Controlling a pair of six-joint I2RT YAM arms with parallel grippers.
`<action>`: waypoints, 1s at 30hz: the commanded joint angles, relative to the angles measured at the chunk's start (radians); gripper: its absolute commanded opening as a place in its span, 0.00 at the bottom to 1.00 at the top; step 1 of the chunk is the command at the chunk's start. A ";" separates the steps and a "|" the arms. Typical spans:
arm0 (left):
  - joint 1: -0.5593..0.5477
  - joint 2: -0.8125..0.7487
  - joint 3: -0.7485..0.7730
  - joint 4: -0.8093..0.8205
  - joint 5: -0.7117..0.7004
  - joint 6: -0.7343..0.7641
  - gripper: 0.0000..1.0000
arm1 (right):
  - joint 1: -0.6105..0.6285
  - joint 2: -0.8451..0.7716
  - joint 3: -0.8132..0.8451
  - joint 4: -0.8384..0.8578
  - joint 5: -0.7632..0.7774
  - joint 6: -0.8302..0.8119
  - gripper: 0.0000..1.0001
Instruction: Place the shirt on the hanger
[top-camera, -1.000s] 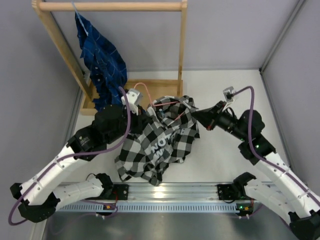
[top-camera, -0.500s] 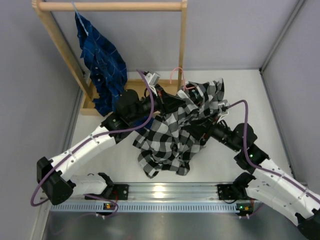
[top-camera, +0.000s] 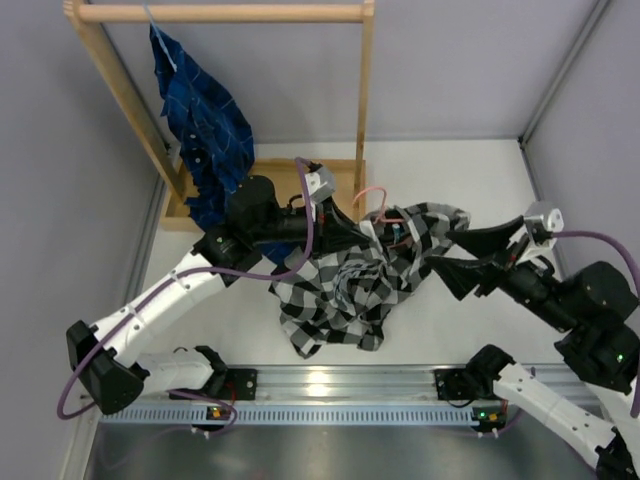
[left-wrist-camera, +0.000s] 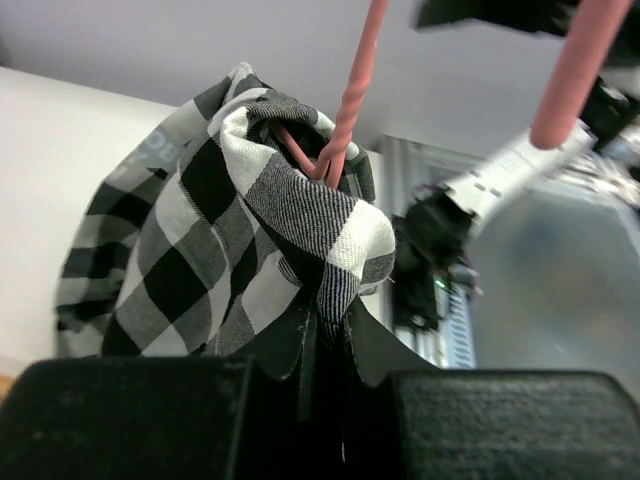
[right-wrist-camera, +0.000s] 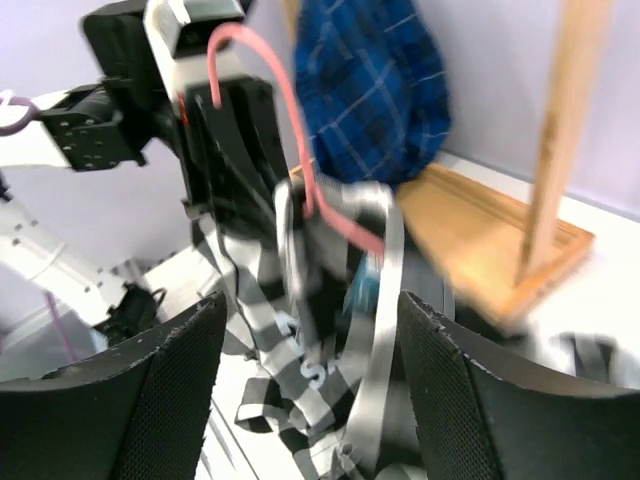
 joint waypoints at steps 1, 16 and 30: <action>-0.029 0.020 0.030 0.031 0.309 0.020 0.00 | 0.009 0.221 0.106 -0.114 -0.194 -0.116 0.66; -0.069 0.097 0.036 0.031 0.555 0.032 0.00 | 0.009 0.389 0.108 0.176 -0.645 -0.132 0.00; -0.067 -0.241 0.009 -0.170 -0.438 0.083 0.98 | 0.009 0.284 0.137 0.082 -0.311 -0.190 0.00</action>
